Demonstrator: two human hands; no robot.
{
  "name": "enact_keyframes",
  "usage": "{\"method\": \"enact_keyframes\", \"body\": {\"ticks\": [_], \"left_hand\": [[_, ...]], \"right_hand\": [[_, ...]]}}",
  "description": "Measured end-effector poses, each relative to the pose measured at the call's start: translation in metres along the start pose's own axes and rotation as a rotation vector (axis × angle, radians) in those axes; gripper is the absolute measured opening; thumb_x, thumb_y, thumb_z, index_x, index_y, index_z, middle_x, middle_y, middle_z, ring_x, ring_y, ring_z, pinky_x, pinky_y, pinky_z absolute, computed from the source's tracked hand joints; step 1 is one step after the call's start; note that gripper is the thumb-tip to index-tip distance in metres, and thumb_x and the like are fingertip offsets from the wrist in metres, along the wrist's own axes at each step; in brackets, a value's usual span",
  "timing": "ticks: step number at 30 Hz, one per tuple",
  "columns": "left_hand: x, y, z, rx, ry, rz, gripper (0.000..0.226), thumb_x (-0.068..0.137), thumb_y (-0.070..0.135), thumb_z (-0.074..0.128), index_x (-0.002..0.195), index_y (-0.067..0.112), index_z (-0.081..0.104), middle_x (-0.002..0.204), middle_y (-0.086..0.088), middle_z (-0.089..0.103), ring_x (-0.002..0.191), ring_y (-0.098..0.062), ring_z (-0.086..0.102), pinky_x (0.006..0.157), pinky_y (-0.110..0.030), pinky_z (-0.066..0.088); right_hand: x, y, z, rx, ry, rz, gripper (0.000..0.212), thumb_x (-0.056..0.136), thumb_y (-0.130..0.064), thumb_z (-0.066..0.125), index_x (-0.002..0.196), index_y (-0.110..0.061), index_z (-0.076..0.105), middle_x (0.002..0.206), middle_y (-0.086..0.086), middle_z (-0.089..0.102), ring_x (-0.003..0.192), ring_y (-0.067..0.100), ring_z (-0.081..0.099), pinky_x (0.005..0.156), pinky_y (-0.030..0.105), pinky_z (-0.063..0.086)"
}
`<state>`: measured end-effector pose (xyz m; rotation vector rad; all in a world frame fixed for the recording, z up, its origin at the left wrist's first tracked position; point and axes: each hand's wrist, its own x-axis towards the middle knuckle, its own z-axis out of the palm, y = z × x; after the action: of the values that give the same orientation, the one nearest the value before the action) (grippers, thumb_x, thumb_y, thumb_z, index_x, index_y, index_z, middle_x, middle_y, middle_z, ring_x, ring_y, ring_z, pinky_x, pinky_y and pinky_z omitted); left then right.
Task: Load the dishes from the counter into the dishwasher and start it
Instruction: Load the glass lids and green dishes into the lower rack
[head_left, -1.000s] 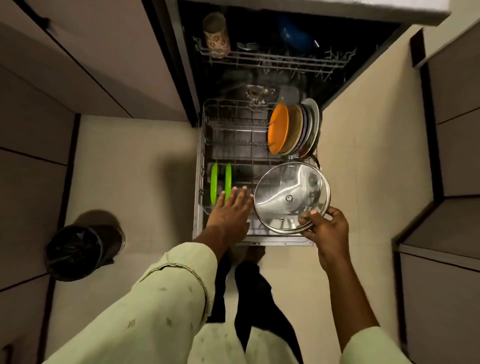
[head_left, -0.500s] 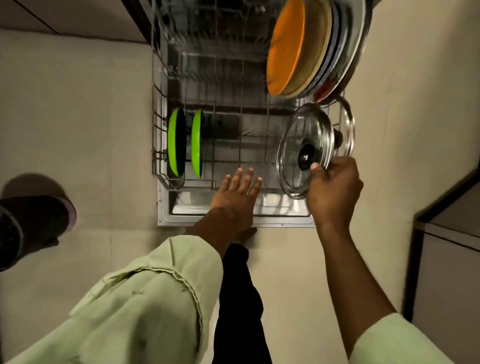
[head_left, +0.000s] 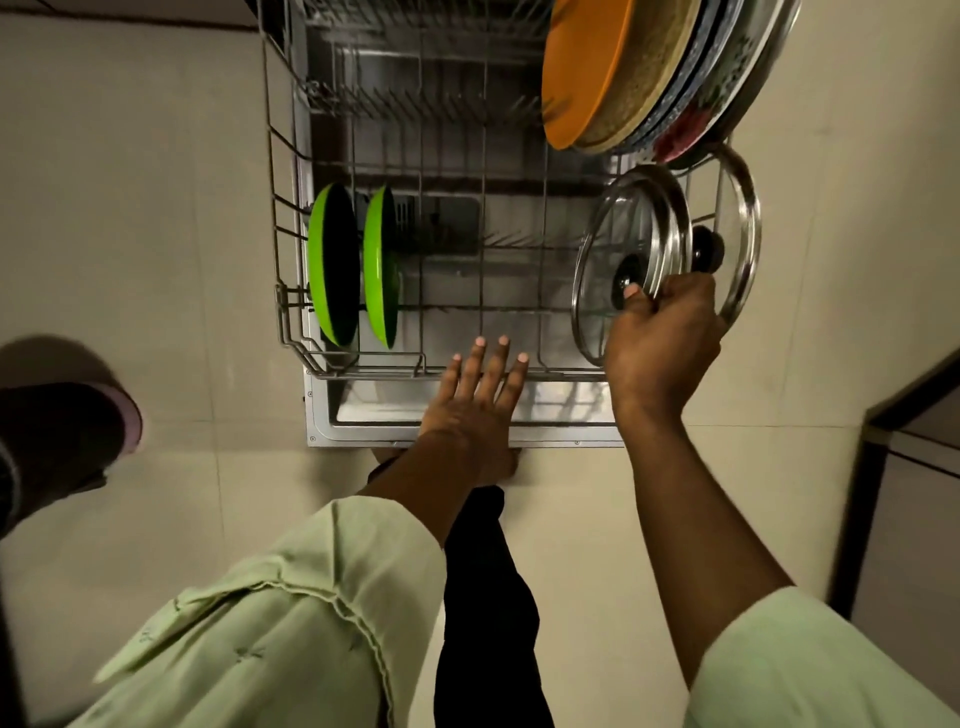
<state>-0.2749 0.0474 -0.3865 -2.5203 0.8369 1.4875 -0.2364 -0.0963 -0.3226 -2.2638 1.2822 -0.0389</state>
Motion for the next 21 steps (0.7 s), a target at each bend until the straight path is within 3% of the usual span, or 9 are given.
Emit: {"method": "enact_keyframes", "body": {"ticks": [4, 11, 15, 21], "left_hand": [[0.002, 0.002, 0.001, -0.004, -0.009, -0.014, 0.11, 0.09, 0.054, 0.054, 0.15, 0.018, -0.031, 0.155, -0.013, -0.039, 0.144, -0.034, -0.032, 0.108, -0.046, -0.024], [0.006, 0.003, 0.003, 0.01, -0.041, -0.02, 0.11, 0.09, 0.057, 0.052, 0.149, 0.019, -0.032, 0.154, -0.012, -0.04, 0.143, -0.035, -0.034, 0.114, -0.049, -0.021], [0.007, 0.004, 0.003, 0.022, -0.051, -0.024, 0.112, 0.089, 0.061, 0.051, 0.148, 0.019, -0.034, 0.153, -0.013, -0.041, 0.142, -0.036, -0.035, 0.115, -0.051, -0.02], [0.008, 0.005, 0.003, 0.034, -0.063, -0.023, 0.114, 0.088, 0.068, 0.049, 0.146, 0.018, -0.036, 0.152, -0.014, -0.042, 0.141, -0.037, -0.036, 0.115, -0.051, -0.019]], "right_hand": [[-0.001, 0.006, 0.001, -0.005, -0.021, -0.02, 0.022, 0.094, -0.016, 0.063, 0.111, -0.003, 0.058, 0.101, 0.007, 0.068, 0.097, 0.02, 0.063, 0.068, 0.008, 0.03], [-0.009, 0.01, -0.002, 0.056, -0.006, -0.045, 0.02, 0.093, -0.012, 0.064, 0.108, 0.0, 0.058, 0.097, 0.011, 0.07, 0.092, 0.024, 0.065, 0.061, -0.009, 0.026], [-0.011, 0.01, -0.005, 0.066, -0.012, -0.091, 0.018, 0.092, -0.01, 0.065, 0.104, 0.001, 0.058, 0.091, 0.009, 0.069, 0.08, 0.011, 0.057, 0.062, -0.008, 0.029], [0.003, 0.005, 0.003, 0.038, -0.016, -0.065, 0.02, 0.094, -0.013, 0.063, 0.109, -0.001, 0.058, 0.094, 0.003, 0.065, 0.077, -0.001, 0.045, 0.061, -0.005, 0.03]]}}
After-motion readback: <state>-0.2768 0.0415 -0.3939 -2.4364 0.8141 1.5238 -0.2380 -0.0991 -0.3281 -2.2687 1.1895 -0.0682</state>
